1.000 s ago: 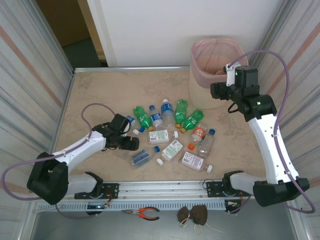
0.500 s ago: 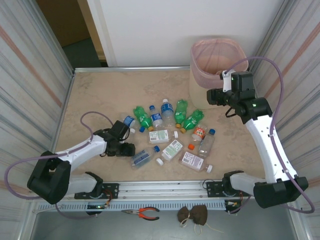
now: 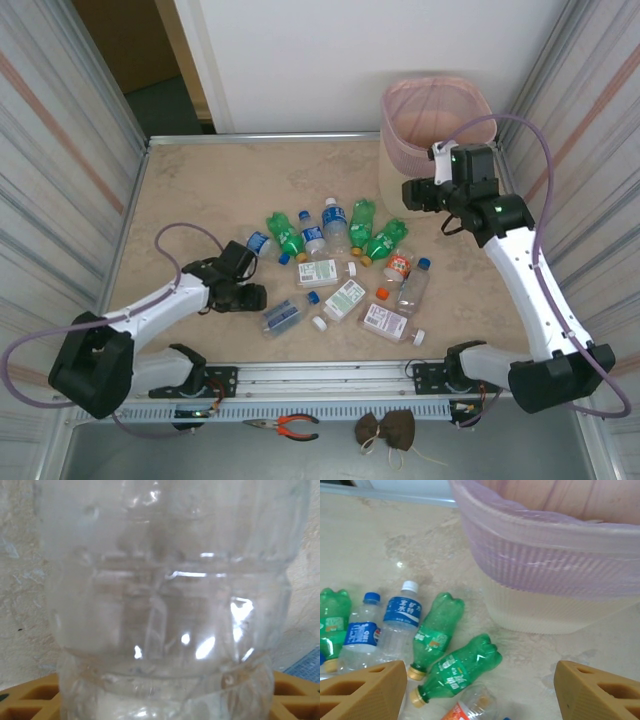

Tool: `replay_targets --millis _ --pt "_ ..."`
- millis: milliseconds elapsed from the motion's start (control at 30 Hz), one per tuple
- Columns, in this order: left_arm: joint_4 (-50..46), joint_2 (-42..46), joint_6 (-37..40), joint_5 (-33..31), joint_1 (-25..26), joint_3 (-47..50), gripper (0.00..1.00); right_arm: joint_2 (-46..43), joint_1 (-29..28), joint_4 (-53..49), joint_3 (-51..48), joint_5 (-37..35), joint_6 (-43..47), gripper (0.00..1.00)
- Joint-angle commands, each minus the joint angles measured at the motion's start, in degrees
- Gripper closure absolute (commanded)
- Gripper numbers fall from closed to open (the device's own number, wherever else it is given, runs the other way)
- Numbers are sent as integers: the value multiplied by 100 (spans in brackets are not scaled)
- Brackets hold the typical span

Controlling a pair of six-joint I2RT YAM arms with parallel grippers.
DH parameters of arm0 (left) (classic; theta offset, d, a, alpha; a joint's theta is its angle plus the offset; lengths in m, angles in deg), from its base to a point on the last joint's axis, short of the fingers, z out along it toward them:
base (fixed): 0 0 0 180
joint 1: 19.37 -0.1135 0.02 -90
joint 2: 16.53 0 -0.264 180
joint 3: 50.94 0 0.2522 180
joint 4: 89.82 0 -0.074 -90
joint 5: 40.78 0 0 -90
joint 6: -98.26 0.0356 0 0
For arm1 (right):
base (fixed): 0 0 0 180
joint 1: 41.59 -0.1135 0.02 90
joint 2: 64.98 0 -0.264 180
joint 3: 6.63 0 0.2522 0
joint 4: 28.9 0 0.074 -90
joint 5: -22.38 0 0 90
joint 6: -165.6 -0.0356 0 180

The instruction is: Put the plastic bottles in the bin

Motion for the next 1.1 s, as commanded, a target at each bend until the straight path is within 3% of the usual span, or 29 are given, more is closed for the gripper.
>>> replay_targets --millis 0,267,467,700,1067 --pt "-180 263 91 -169 -14 -233 37 -34 -198 157 -22 179 -242 24" --pt "392 1241 630 34 -14 -379 39 -190 -792 730 -251 807 -789 24" --pt "1320 1977 1050 936 -37 -460 43 -398 -1419 2032 -835 1327 -1706 23" --pt "2406 2429 1324 2130 -42 -491 43 -197 -2250 2849 -837 1633 -2208 23" --pt "3405 2252 1304 3670 -42 -622 44 613 -2908 3686 -27 2151 -2497 23"
